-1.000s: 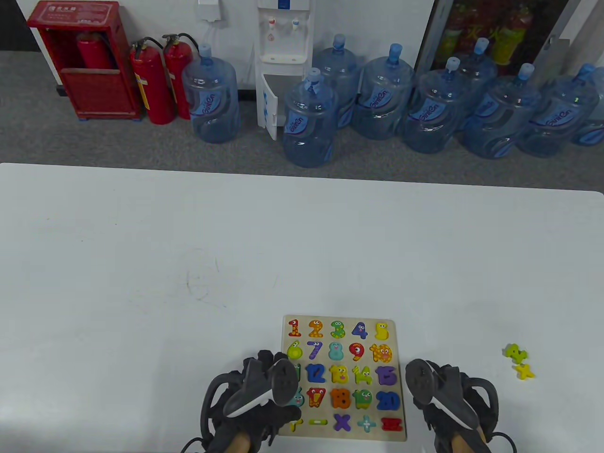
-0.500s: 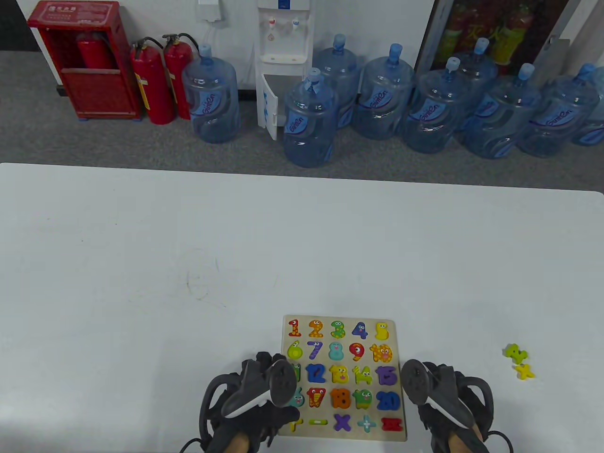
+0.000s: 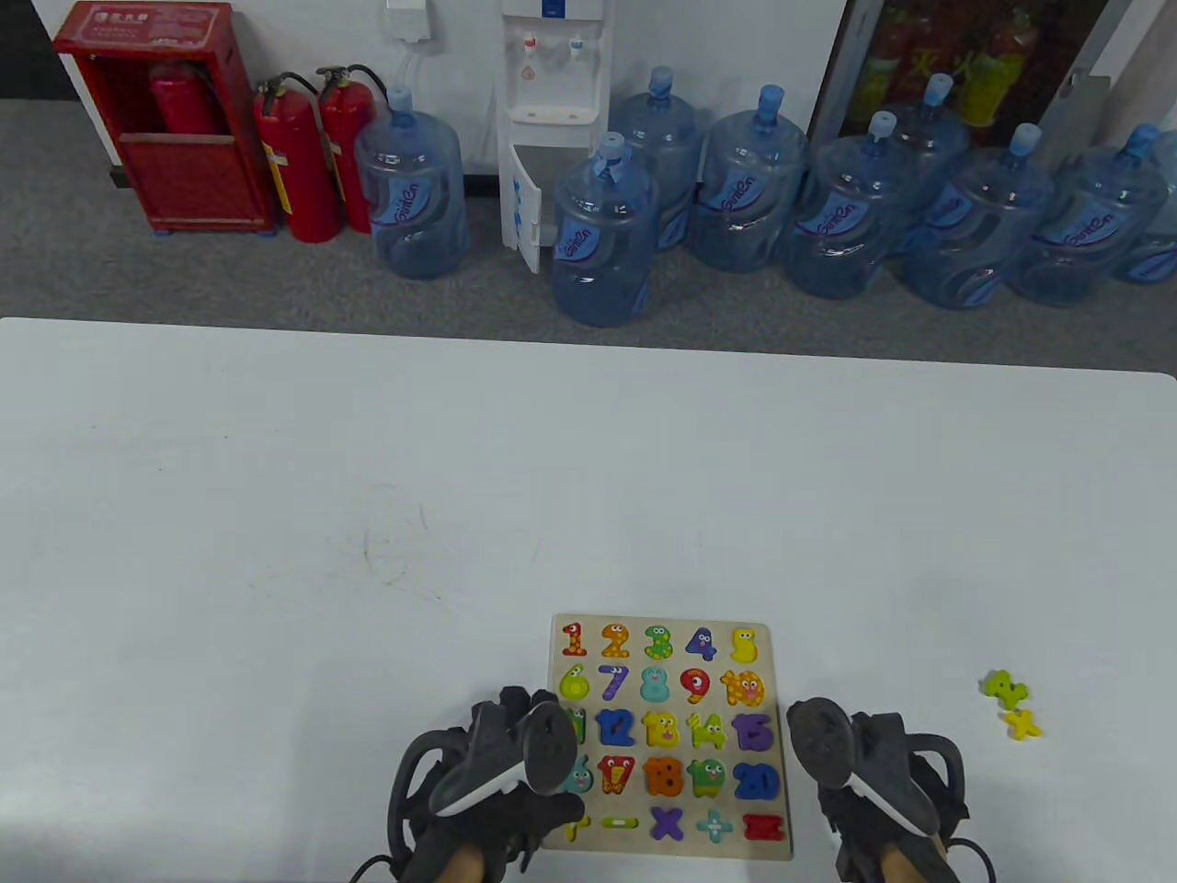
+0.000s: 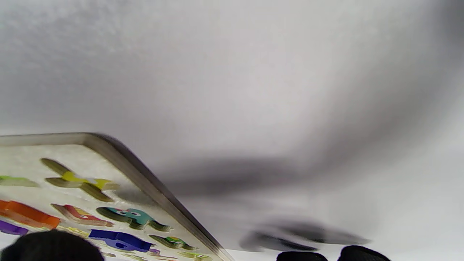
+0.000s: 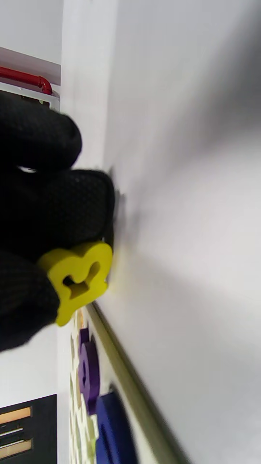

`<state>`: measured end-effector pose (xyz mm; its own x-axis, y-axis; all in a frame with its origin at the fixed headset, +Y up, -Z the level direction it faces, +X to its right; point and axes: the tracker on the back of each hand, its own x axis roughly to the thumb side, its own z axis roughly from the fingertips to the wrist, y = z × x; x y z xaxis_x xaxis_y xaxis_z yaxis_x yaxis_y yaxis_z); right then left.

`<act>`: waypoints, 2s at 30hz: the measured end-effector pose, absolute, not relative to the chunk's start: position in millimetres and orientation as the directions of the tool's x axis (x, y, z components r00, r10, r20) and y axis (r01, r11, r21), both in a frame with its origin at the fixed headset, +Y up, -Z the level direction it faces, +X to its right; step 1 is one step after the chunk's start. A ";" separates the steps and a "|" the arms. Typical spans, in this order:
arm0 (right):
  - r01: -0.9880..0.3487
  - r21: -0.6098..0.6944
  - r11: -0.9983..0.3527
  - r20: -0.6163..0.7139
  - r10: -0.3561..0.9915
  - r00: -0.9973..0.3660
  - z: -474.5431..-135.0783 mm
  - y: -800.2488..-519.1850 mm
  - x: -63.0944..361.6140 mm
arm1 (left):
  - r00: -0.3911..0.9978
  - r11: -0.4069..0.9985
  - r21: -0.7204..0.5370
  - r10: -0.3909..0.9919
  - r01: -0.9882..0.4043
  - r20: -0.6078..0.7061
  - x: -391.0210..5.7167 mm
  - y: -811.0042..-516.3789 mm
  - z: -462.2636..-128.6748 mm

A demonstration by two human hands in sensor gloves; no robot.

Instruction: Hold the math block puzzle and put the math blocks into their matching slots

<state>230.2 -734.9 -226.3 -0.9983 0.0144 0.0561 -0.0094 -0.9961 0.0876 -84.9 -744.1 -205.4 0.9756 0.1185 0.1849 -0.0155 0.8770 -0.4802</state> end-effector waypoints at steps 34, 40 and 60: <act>0.152 0.078 -0.985 -0.007 -0.153 -0.988 -229.7 -745.4 232.9 | 0.975 0.876 -0.483 0.120 -0.016 0.185 -85.1 -744.0 -205.0; 0.119 0.085 -0.989 -0.095 -0.127 -0.987 -236.1 -747.9 243.2 | 0.976 0.875 -0.484 0.119 -0.017 0.182 -85.3 -743.9 -205.1; 0.034 0.046 -0.998 0.280 -0.019 -0.960 -239.6 -713.3 110.3 | 0.975 0.880 -0.476 0.117 -0.015 0.186 -84.9 -741.7 -204.8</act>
<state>110.3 -713.3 -239.6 -0.9598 -0.0194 0.2802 0.0338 -0.9983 0.0465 -84.9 -741.7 -204.8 0.9755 0.1171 0.1863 -0.0148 0.8795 -0.4756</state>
